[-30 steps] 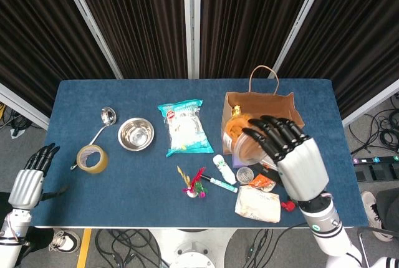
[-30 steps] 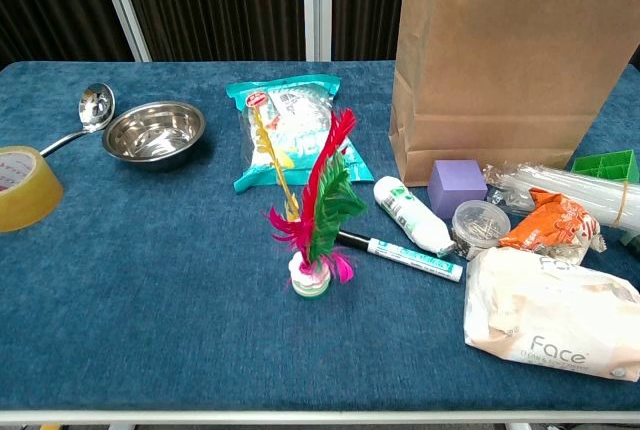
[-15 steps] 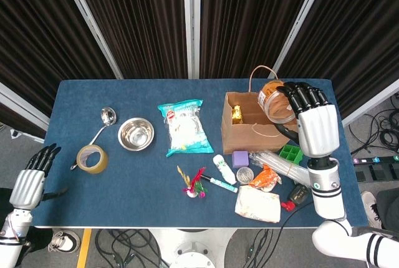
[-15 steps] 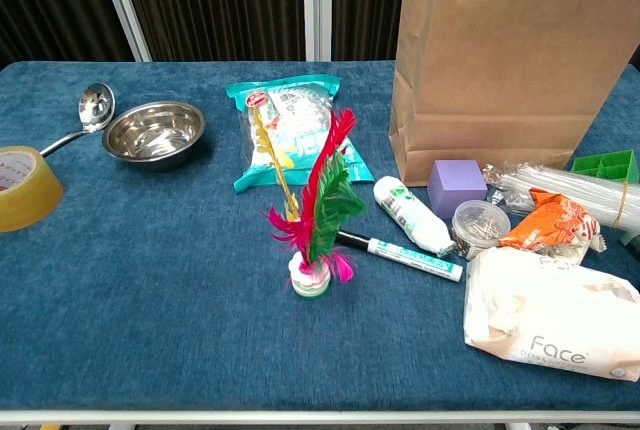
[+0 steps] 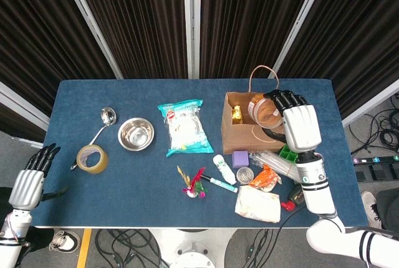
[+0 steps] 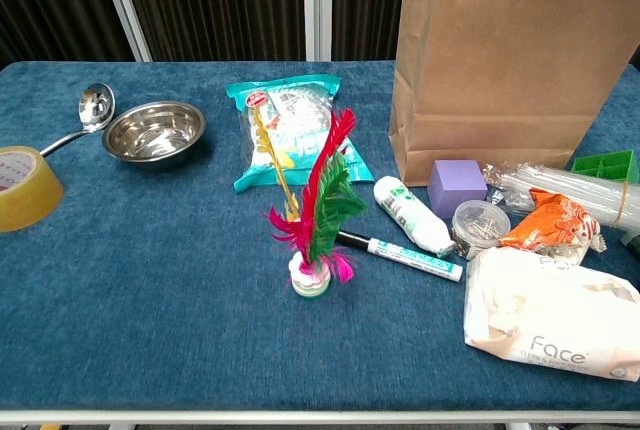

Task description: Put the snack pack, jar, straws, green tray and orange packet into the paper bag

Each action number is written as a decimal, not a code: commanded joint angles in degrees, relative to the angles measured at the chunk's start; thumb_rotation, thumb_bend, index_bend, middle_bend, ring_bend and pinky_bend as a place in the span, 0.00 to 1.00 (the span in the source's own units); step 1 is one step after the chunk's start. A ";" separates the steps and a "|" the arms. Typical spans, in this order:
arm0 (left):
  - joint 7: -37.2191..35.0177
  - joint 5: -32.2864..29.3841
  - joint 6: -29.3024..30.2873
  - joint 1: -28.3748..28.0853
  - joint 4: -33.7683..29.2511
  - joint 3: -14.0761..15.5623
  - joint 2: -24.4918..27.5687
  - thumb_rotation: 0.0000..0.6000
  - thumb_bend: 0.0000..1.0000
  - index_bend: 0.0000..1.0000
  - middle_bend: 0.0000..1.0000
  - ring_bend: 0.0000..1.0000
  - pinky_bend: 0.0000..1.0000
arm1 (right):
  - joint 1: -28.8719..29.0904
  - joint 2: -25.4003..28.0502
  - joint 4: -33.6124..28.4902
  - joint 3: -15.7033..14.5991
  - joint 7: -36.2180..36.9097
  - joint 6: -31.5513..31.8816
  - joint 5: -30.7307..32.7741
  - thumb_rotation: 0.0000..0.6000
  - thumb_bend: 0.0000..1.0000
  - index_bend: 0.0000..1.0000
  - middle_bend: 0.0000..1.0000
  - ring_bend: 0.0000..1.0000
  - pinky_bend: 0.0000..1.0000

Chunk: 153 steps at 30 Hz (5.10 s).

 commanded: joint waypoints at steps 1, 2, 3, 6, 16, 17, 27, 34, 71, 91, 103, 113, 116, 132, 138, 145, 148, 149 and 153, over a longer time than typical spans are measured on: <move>-0.02 -0.03 -0.09 -0.02 0.00 0.01 -0.02 1.00 0.05 0.10 0.14 0.01 0.16 | 0.10 1.05 -0.68 -0.45 1.09 -1.42 0.73 1.00 0.01 0.32 0.30 0.18 0.28; -0.03 -0.05 -0.16 -0.07 0.02 -0.01 -0.01 1.00 0.05 0.10 0.14 0.01 0.16 | 0.10 1.31 -0.80 -0.43 1.60 -1.55 0.79 1.00 0.00 0.28 0.28 0.15 0.25; -0.02 -0.05 -0.17 -0.06 0.03 0.00 -0.02 1.00 0.05 0.10 0.14 0.01 0.16 | 0.08 1.41 -0.81 -0.38 1.92 -1.45 0.74 1.00 0.00 0.25 0.25 0.13 0.22; -0.07 -0.09 -0.17 -0.02 0.08 0.03 -0.05 1.00 0.05 0.10 0.14 0.01 0.16 | 0.01 1.34 -0.48 -0.20 2.59 -0.44 0.04 1.00 0.00 0.20 0.22 0.10 0.19; 0.02 -0.07 -0.09 -0.10 0.04 -0.05 0.01 1.00 0.05 0.10 0.14 0.01 0.16 | -0.24 1.50 -0.29 0.00 4.09 1.58 -1.25 1.00 0.00 0.18 0.19 0.07 0.16; 0.02 -0.08 -0.11 -0.11 0.02 -0.05 0.05 1.00 0.05 0.10 0.14 0.01 0.16 | -0.27 1.47 -0.39 0.19 4.52 2.16 -1.79 1.00 0.00 0.18 0.19 0.07 0.16; -0.07 -0.08 -0.24 -0.32 -0.43 -0.13 0.24 1.00 0.05 0.10 0.14 0.01 0.16 | -0.99 0.75 -0.62 1.87 10.16 16.74 -19.42 1.00 0.00 0.17 0.21 0.08 0.16; 0.43 0.10 -0.10 -0.40 -0.95 -0.10 0.33 1.00 0.05 0.10 0.14 0.01 0.16 | -3.19 7.50 -8.81 -8.47 19.85 13.38 -31.22 1.00 0.00 0.18 0.24 0.08 0.16; 0.06 0.68 0.17 -0.22 -0.64 0.53 -0.08 1.00 0.05 0.10 0.14 0.01 0.16 | -16.94 0.57 29.81 -20.42 31.80 -1.85 -12.44 1.00 0.00 0.34 0.27 0.17 0.26; -1.98 1.00 0.95 -0.01 2.05 0.65 -1.10 1.00 0.05 0.10 0.14 0.01 0.16 | -20.97 -4.95 33.10 -20.86 37.80 -1.21 -10.68 1.00 0.00 0.33 0.27 0.17 0.26; -2.93 0.95 1.44 0.08 3.51 0.52 -1.29 1.00 0.05 0.10 0.14 0.01 0.16 | -21.54 -9.75 38.42 -19.96 44.30 -0.50 -11.03 1.00 0.00 0.31 0.25 0.16 0.26; -2.84 0.83 1.19 0.26 3.50 0.76 -1.45 1.00 0.05 0.10 0.14 0.01 0.16 | -20.35 -12.41 41.45 -19.42 45.83 -3.52 -10.55 1.00 0.00 0.31 0.27 0.18 0.30; -2.83 0.81 1.11 0.26 3.43 0.79 -1.30 1.00 0.05 0.10 0.14 0.01 0.16 | -20.09 -13.00 41.92 -19.18 46.32 -3.88 -10.48 1.00 0.00 0.33 0.28 0.21 0.33; -2.99 0.67 1.34 0.42 3.71 0.71 -1.56 1.00 0.05 0.10 0.14 0.01 0.16 | -20.95 -16.30 45.37 -18.42 46.68 -0.24 -11.36 1.00 0.31 0.60 0.46 0.42 0.64; -3.31 0.60 1.49 0.33 3.91 0.48 -1.72 1.00 0.05 0.10 0.14 0.01 0.16 | -21.08 -16.64 46.02 -18.09 48.13 2.58 -12.67 1.00 0.43 0.67 0.52 0.48 0.70; -3.21 1.02 1.83 0.02 3.68 0.41 -1.83 1.00 0.05 0.10 0.14 0.01 0.16 | -22.24 -13.75 42.22 -17.84 48.19 8.85 -15.13 1.00 0.45 0.68 0.53 0.49 0.71; -3.03 1.06 1.85 -0.23 3.35 0.23 -1.64 1.00 0.05 0.10 0.14 0.01 0.16 | -22.93 -11.63 39.08 -18.05 47.56 12.24 -16.91 1.00 0.44 0.68 0.53 0.49 0.71; -2.92 1.09 1.85 -0.29 3.13 0.21 -1.56 1.00 0.05 0.10 0.14 0.01 0.16 | -23.15 -10.58 37.46 -18.14 47.25 13.81 -17.88 1.00 0.44 0.68 0.53 0.49 0.71; -2.31 1.32 2.07 -0.43 2.33 0.21 -1.27 1.00 0.05 0.10 0.14 0.01 0.16 | -23.52 -6.61 30.88 -19.04 45.46 18.20 -22.05 1.00 0.44 0.68 0.53 0.49 0.71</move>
